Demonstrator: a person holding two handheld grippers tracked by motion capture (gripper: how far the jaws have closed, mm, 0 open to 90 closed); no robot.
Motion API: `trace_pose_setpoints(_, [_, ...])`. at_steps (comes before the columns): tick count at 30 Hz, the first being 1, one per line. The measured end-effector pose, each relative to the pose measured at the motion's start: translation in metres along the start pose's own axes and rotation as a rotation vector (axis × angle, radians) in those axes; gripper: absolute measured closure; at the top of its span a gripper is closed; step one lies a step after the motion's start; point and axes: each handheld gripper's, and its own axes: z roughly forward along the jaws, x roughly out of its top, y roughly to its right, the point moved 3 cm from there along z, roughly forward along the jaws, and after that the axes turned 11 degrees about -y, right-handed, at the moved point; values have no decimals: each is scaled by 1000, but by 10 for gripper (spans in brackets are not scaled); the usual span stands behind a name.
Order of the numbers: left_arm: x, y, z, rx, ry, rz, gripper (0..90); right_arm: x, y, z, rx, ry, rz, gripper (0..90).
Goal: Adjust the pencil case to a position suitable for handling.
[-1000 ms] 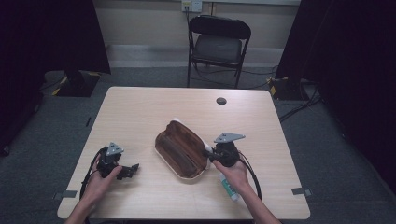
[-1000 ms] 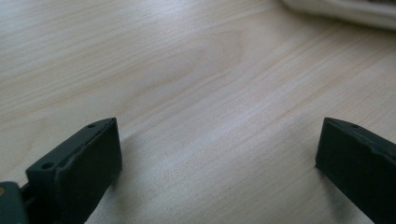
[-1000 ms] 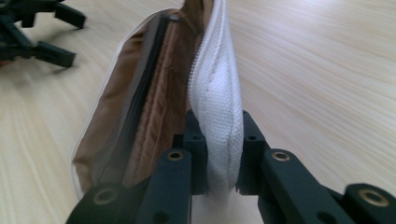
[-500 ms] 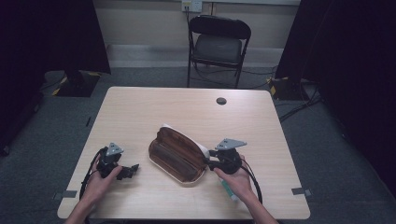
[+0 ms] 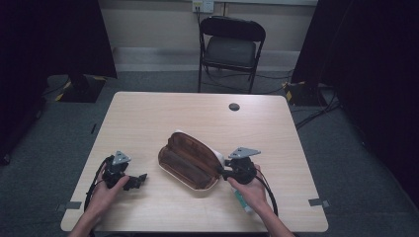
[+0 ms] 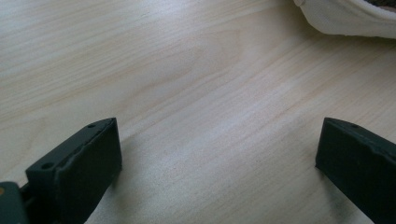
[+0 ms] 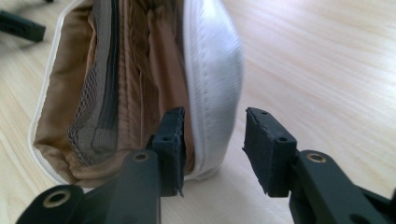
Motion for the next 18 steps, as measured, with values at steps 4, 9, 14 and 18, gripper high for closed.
trace_pose_setpoints(4, [0,0,0,0,0,0,0,-3,-4,6,-9,-25,-9,560])
trace_pose_setpoints(9, [0,0,0,0,0,-1,0,-6,0,4,-34,-31,21,554])
trace_pose_setpoints(14, [0,0,0,0,0,0,0,-10,5,-1,-66,-20,68,690])
trace_pose_setpoints(18, [0,0,0,0,0,0,0,-8,7,0,-56,-15,69,758])
